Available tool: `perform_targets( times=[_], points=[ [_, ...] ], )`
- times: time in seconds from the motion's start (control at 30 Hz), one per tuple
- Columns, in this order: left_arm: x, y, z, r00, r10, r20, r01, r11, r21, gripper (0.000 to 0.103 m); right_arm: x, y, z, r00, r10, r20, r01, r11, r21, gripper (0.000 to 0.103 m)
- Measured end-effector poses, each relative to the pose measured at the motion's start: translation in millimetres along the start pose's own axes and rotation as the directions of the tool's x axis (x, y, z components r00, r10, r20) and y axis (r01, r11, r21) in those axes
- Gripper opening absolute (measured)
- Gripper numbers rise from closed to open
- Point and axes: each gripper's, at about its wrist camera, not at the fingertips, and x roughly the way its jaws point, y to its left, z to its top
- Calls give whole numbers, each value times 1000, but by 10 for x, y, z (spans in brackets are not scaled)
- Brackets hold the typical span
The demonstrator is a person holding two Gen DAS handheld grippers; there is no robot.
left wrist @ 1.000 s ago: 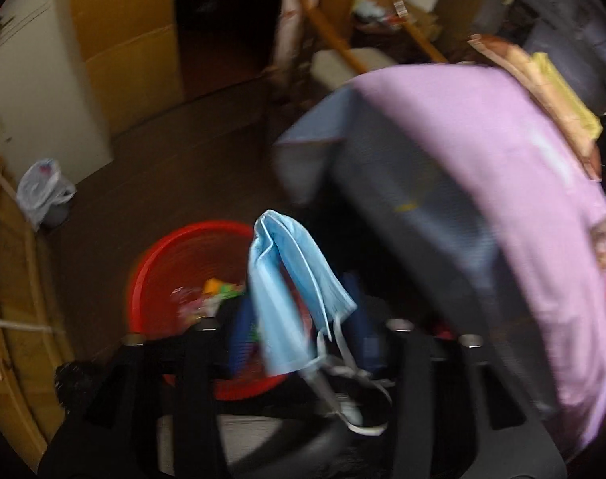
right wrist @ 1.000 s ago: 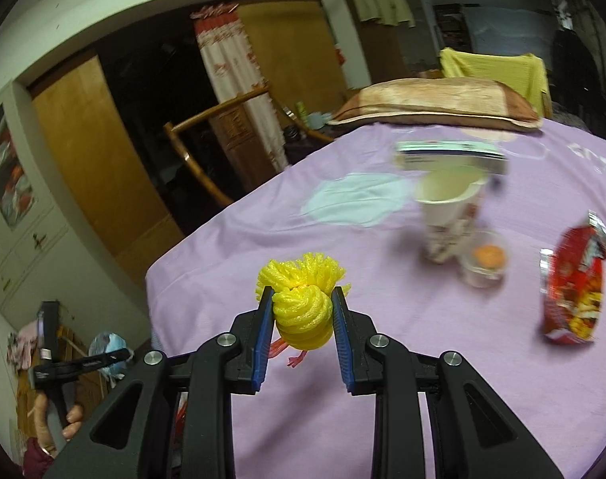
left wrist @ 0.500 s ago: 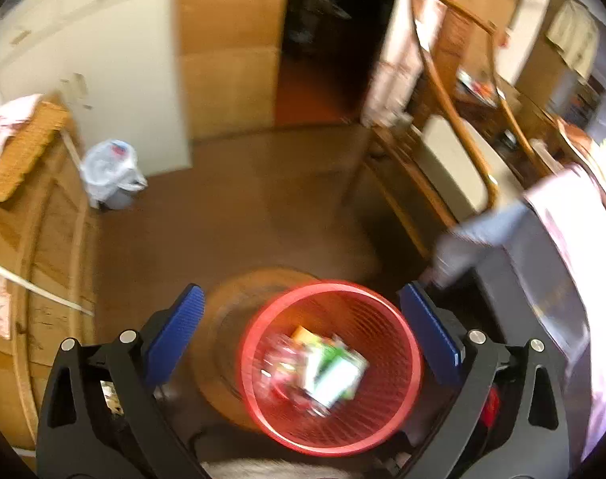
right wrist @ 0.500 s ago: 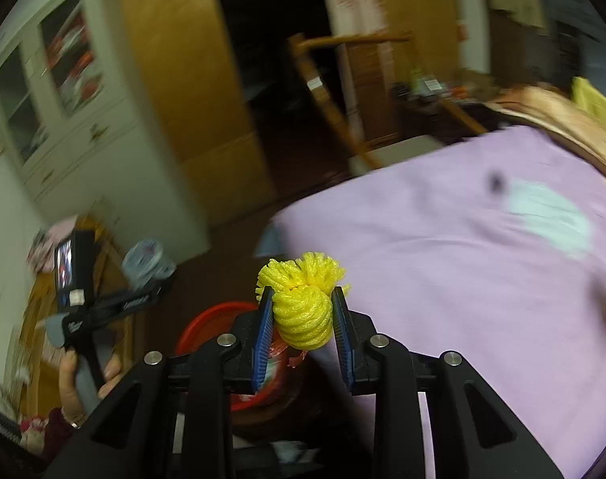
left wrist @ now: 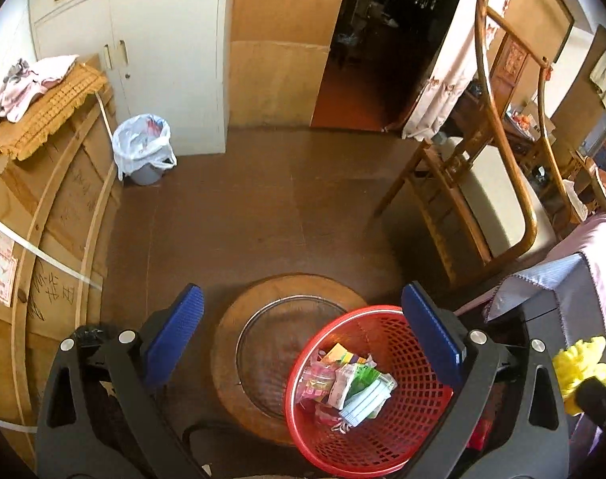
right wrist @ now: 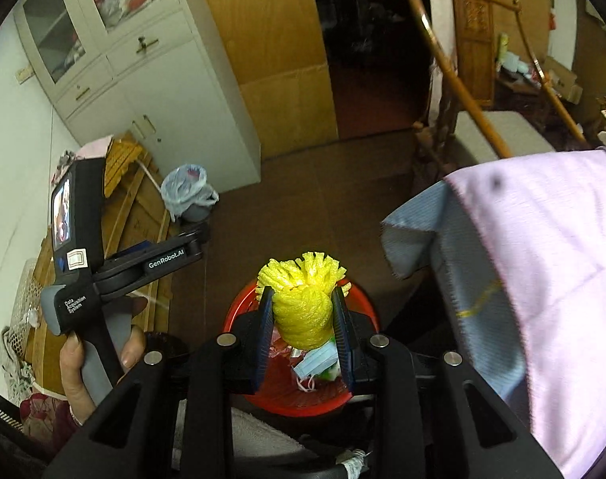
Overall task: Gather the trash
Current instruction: 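Release the yellow flower toy into the red basket with the right tool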
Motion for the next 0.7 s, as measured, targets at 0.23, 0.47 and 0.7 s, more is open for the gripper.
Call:
perform_targets(
  times=[0.23, 0.47, 0.7],
  points=[
    [77, -38, -10, 1000, 16, -19, -15, 1000, 20, 96, 237, 64, 34, 997, 49, -67, -50, 999, -9, 48],
    [-17, -163, -33, 1000, -10, -13, 11, 999, 49, 96, -67, -75, 18, 1000, -1, 18, 0, 1000, 25, 55],
    [-453, -687, -228, 995, -96, 32, 88, 978, 188, 96, -723, -434, -263, 977, -122, 172, 104, 988, 112, 78]
  ],
)
